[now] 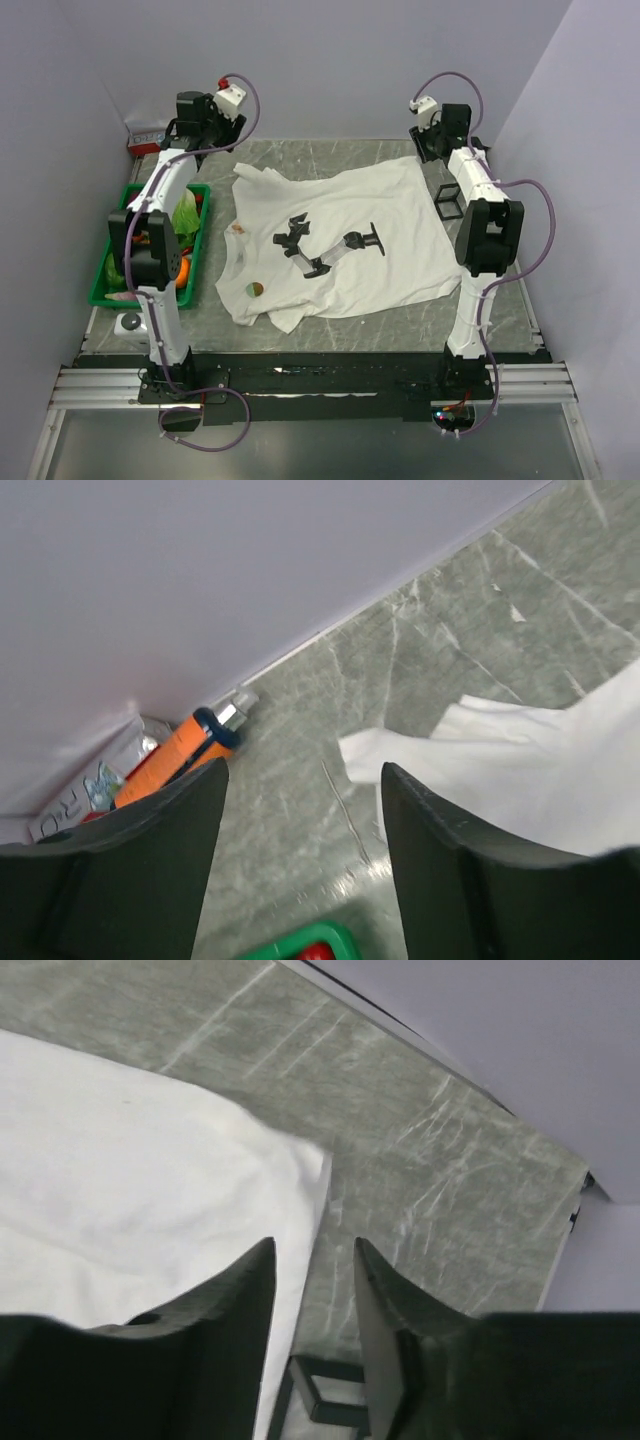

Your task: Remove the brooch from the garment

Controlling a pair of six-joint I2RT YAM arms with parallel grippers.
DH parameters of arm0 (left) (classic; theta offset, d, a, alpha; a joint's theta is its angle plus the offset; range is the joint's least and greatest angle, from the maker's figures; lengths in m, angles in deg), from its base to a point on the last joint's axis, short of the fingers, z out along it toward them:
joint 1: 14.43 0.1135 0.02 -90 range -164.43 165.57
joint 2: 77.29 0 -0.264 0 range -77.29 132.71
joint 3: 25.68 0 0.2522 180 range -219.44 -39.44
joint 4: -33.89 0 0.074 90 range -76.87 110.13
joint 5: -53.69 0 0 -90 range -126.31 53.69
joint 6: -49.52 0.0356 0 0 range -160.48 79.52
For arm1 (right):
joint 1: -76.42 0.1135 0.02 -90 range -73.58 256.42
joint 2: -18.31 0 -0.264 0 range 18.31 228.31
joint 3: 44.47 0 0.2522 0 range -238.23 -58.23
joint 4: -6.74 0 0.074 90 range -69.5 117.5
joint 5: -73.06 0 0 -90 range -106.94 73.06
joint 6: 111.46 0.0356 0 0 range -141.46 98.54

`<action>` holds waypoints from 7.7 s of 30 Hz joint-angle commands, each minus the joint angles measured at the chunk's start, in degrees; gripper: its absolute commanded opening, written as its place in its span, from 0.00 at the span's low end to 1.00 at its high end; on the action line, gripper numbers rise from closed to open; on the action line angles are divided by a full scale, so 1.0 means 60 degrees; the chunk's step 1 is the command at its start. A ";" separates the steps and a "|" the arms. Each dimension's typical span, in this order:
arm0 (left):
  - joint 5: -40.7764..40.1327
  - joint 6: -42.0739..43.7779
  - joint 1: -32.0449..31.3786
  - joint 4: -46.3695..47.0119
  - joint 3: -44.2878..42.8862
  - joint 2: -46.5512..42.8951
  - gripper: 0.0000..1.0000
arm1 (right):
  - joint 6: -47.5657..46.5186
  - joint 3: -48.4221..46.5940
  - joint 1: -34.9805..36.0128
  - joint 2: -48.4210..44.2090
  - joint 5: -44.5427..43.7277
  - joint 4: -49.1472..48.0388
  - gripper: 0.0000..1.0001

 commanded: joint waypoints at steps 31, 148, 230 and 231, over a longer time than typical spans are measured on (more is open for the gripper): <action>0.3562 -0.0758 -0.0299 -0.4986 0.7893 -0.4783 0.73 | 0.0619 0.6775 0.5175 -0.5714 0.3100 0.0596 0.51; 0.2287 -0.5125 -0.0182 -0.4092 0.7849 -0.6014 0.44 | 0.5643 0.4007 0.6552 0.0233 0.8403 -0.0897 0.31; 0.2448 -0.4715 -0.0094 -0.4194 0.7556 -0.6072 0.45 | 0.5526 0.3568 0.6508 0.0409 0.5473 0.0435 0.45; 0.2448 -0.4700 -0.0094 -0.4238 0.7542 -0.6072 0.45 | 0.5512 0.3481 0.6508 0.0525 0.5691 0.0435 0.45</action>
